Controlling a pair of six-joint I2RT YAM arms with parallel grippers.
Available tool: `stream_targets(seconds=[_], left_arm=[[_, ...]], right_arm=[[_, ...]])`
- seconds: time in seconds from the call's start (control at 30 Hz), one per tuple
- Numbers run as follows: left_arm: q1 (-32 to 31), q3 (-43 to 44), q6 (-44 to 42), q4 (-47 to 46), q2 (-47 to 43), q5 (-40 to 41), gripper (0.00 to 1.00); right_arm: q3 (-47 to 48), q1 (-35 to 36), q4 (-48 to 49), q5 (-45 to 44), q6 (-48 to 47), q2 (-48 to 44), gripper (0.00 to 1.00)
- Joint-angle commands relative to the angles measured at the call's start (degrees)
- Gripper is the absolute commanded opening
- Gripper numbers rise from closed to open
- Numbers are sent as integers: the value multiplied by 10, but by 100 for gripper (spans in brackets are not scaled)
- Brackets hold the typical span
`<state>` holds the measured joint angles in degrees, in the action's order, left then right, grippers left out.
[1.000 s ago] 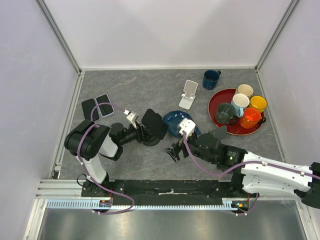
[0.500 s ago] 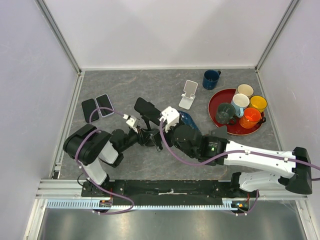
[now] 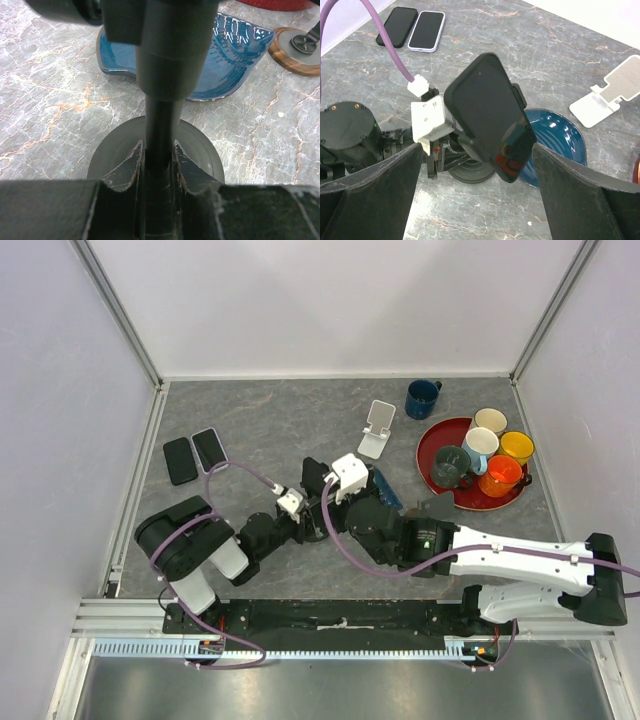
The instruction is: Remove the phone from the phone stand
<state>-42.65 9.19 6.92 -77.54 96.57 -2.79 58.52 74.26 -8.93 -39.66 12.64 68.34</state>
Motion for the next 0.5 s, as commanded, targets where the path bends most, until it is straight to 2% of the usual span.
stream_targets(seconds=[0.0,0.13,0.23,0.47], left_arm=[[-35,5,-17,-28,46,106,2],[-57,9,-19,-37,77,156,2],[-81,17,-26,-35,95,195,2],[-88,28,-17,-24,124,216,2]], right_arm=[[19,29,25,-84,-10,21,97],[30,44,30,-168,-17,45,96],[35,53,46,-191,-32,65,95],[34,64,77,-245,-71,107,93]])
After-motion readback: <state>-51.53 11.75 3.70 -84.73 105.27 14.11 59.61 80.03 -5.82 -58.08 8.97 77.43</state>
